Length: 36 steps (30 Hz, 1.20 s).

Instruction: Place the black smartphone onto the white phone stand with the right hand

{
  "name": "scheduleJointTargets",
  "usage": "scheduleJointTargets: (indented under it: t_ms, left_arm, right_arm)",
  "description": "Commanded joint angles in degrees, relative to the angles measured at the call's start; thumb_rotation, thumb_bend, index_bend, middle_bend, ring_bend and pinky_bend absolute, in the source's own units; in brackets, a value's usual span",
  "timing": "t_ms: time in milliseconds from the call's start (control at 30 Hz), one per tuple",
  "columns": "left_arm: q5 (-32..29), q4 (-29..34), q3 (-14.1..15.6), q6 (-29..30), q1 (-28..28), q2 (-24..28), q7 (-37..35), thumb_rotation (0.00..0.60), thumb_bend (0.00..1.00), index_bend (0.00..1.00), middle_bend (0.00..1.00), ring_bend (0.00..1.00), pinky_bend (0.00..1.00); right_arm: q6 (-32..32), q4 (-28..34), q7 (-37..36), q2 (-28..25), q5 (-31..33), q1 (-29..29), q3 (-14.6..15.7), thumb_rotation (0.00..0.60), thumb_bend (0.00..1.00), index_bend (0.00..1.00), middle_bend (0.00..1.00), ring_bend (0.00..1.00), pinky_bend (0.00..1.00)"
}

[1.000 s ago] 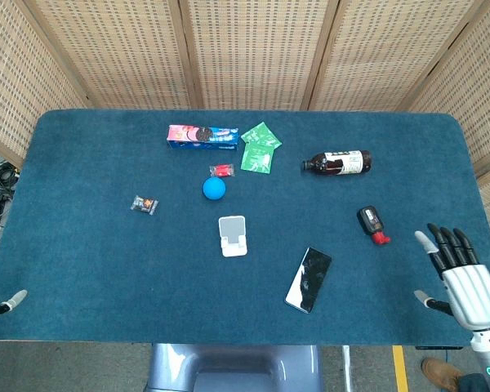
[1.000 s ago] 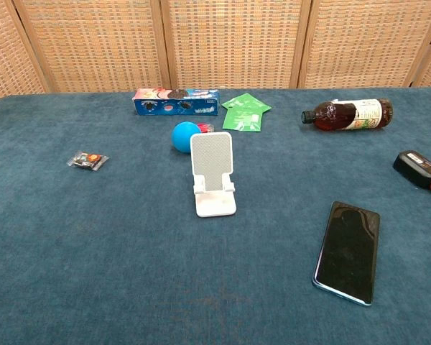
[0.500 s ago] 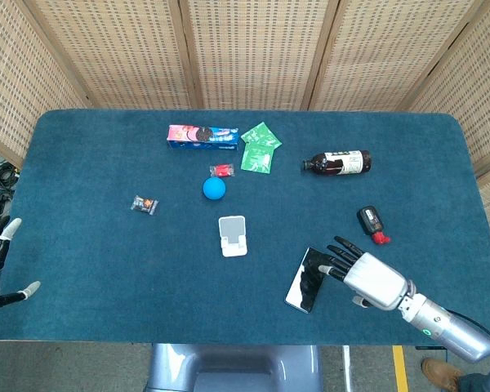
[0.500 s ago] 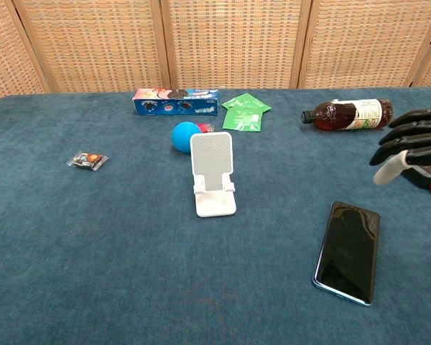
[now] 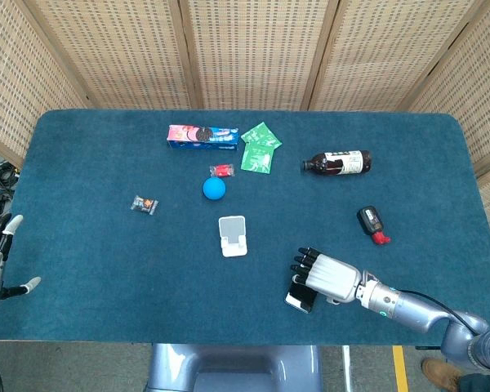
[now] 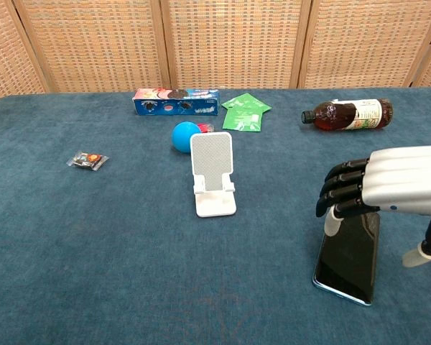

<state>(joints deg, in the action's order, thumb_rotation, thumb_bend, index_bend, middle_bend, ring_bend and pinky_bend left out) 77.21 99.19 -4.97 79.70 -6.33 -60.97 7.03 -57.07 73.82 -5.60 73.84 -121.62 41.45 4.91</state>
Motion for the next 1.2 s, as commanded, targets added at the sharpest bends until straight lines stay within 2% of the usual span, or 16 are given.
scheduleJointTargets:
  t_ms: [33,300,633,1200]
  left_arm:
    - [-0.3,-0.1,0.0,-0.2,-0.1,0.0,0.0,0.600,0.00,0.00,0.00,0.00,0.00]
    - [-0.7,-0.1,0.1,-0.3,-0.3,0.0,0.3,0.600,0.00,0.00,0.00,0.00,0.00]
    - [-0.8,0.1,0.3,-0.3,-0.6,-0.2,0.9,0.600,0.00,0.00,0.00,0.00,0.00]
    - [-1.0,0.1,0.4,-0.3,-0.7,-0.1,0.7,0.600,0.00,0.00,0.00,0.00,0.00]
  right_arm:
    - [0.0,-2.7,0.6,2.4,-0.8,0.9,1.6,0.600,0.02,0.33,0.29,0.20,0.19]
    - [-3.0,-7.5,1.2,5.7,-0.8,1.0,4.6,0.600,0.02,0.33,0.28,0.20,0.19]
    - [-8.2,-11.9,2.2,8.9,-0.2,0.7,6.0,0.600,0.00,0.32,0.28,0.20,0.17]
    - [-6.0,-12.7,2.5,10.3,2.9,1.6,8.4,0.600,0.02,0.34,0.28,0.20,0.17]
